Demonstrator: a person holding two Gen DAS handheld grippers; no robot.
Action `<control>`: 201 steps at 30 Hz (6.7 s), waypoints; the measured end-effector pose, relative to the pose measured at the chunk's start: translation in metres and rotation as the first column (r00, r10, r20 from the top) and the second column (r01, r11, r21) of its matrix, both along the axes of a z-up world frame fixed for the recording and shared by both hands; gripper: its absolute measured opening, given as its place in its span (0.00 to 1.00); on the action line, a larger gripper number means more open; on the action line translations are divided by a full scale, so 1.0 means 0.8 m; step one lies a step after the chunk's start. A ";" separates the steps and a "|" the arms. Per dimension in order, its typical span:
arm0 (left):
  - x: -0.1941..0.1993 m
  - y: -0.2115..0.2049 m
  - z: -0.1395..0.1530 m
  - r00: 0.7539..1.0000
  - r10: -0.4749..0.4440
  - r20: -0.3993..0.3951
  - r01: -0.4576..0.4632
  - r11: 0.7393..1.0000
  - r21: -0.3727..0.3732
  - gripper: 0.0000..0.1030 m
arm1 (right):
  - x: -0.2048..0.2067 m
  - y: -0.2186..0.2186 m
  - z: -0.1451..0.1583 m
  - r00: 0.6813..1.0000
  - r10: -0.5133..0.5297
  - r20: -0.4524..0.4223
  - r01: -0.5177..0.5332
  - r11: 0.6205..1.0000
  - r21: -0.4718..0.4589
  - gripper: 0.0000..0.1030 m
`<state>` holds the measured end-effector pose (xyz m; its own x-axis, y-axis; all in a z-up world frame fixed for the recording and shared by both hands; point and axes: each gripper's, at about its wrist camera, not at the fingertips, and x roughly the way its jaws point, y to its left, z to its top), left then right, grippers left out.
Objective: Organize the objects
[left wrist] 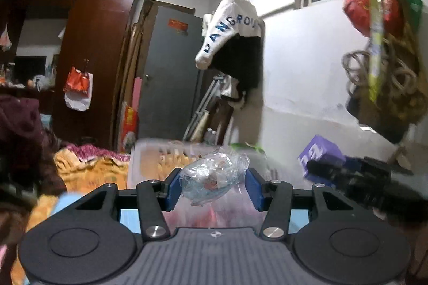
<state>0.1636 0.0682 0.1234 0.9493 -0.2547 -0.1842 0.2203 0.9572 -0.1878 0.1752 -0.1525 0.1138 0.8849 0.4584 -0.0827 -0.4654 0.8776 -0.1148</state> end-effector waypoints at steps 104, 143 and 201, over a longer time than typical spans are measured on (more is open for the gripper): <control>0.141 -0.013 0.013 0.980 0.152 -0.127 -0.147 0.988 0.050 0.79 | 0.093 0.023 0.021 0.983 -0.038 -0.178 0.038 0.999 -0.004 1.00; 0.060 -0.020 -0.136 0.944 0.076 -0.322 -0.032 0.990 0.138 0.64 | 0.056 -0.043 -0.128 0.890 -0.092 -0.447 0.078 0.996 -0.050 1.00; 0.113 -0.008 0.003 0.967 0.136 -0.214 -0.126 0.990 0.058 1.00 | 0.079 -0.024 0.026 0.950 -0.060 -0.307 0.090 0.992 0.085 1.00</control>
